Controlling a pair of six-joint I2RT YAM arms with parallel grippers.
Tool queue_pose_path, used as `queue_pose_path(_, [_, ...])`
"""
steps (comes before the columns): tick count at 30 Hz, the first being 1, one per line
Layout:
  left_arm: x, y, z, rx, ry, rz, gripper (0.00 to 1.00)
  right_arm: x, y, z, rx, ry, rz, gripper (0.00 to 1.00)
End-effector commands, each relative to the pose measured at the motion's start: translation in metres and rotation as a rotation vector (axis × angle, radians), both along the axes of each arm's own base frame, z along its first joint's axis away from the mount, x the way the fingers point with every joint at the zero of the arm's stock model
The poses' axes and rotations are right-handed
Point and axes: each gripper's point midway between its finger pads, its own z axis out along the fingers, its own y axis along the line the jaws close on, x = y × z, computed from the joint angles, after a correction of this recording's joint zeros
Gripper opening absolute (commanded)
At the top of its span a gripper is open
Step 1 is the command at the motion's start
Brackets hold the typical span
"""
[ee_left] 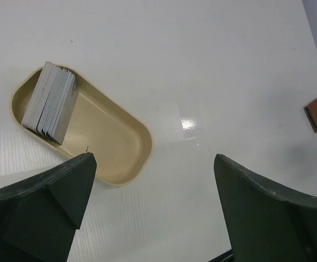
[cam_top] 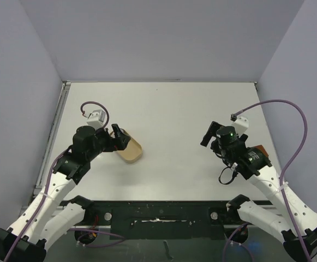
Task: Put the credit cards into the card holder
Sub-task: Move the card holder to the center of the board.
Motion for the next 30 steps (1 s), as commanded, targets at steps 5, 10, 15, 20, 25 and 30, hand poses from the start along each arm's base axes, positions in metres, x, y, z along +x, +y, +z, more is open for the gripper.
queue_pose_path(5, [0.007, 0.008, 0.054, 0.028, -0.188, -0.003, 0.9, 0.007, -0.02, 0.019, 0.031, -0.082, -0.164, 0.98])
queue_pose_path(10, [0.004, 0.011, 0.048, 0.048, -0.154, 0.001, 0.9, 0.009, -0.052, 0.02, -0.042, -0.1, -0.33, 0.97])
queue_pose_path(15, [0.01, 0.023, 0.031, 0.077, -0.065, 0.093, 0.9, 0.019, -0.085, 0.008, -0.098, -0.052, -0.431, 0.99])
queue_pose_path(20, [0.014, 0.03, 0.022, 0.133, -0.03, 0.124, 0.9, 0.024, -0.123, -0.011, -0.121, 0.002, -0.526, 0.93])
queue_pose_path(25, [0.004, 0.025, 0.031, 0.102, -0.129, 0.06, 0.9, 0.032, -0.151, -0.039, -0.06, 0.056, -0.536, 0.81])
queue_pose_path(30, [-0.009, 0.023, 0.034, 0.093, -0.201, 0.011, 0.9, 0.016, -0.181, -0.083, 0.013, 0.186, -0.659, 0.79])
